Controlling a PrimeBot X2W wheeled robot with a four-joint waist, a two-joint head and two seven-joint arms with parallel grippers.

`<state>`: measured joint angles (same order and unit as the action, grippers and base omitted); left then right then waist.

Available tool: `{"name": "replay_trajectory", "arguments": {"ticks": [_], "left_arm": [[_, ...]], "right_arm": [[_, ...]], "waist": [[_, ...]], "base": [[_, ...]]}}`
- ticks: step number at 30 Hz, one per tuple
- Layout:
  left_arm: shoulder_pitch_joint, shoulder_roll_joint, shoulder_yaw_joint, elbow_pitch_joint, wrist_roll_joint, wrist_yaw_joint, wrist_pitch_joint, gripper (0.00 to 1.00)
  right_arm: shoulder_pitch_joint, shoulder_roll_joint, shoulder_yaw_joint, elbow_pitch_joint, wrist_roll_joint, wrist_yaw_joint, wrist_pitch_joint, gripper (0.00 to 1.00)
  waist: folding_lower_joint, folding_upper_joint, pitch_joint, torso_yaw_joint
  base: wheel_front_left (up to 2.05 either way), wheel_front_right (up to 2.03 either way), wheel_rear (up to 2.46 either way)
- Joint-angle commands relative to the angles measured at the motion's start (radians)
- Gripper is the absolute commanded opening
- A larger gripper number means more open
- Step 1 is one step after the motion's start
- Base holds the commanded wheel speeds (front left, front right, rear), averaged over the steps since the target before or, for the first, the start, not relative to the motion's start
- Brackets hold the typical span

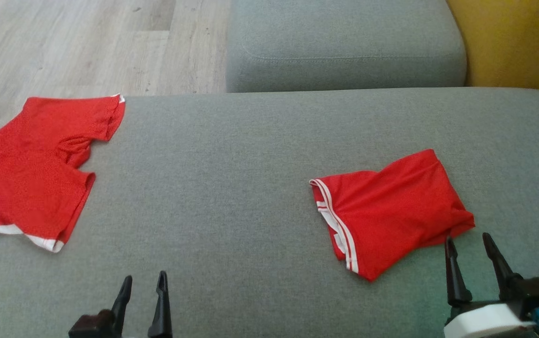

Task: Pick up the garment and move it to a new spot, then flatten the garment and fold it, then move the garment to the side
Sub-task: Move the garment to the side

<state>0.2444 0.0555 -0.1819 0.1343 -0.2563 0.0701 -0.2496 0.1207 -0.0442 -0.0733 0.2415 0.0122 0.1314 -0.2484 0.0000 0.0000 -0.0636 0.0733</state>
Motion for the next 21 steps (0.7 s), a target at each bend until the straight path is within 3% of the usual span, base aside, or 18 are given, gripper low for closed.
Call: {"name": "replay_trajectory", "arguments": {"ticks": [1, 15, 21], "left_arm": [[-0.036, -0.005, 0.028, -0.029, 0.008, -0.001, -0.012, 1.00], [-0.040, -0.005, 0.039, -0.034, 0.007, 0.000, -0.012, 1.00], [-0.059, -0.005, 0.016, -0.036, 0.006, -0.003, -0.012, 1.00]], "right_arm": [[-0.041, -0.008, 0.024, -0.024, 0.005, -0.001, -0.013, 1.00], [-0.114, -0.030, 0.030, 0.010, 0.016, -0.001, -0.002, 1.00], [-0.322, -0.129, 0.007, 0.084, 0.101, -0.001, 0.324, 1.00]], "waist": [[0.0000, 0.0000, 0.000, 0.004], [0.0000, 0.0000, 0.011, 0.012], [0.0000, 0.0000, 0.059, 0.018]], "base": [[0.00, 0.00, 0.00], [0.00, 0.00, 0.00], [0.00, 0.00, 0.00]]}}
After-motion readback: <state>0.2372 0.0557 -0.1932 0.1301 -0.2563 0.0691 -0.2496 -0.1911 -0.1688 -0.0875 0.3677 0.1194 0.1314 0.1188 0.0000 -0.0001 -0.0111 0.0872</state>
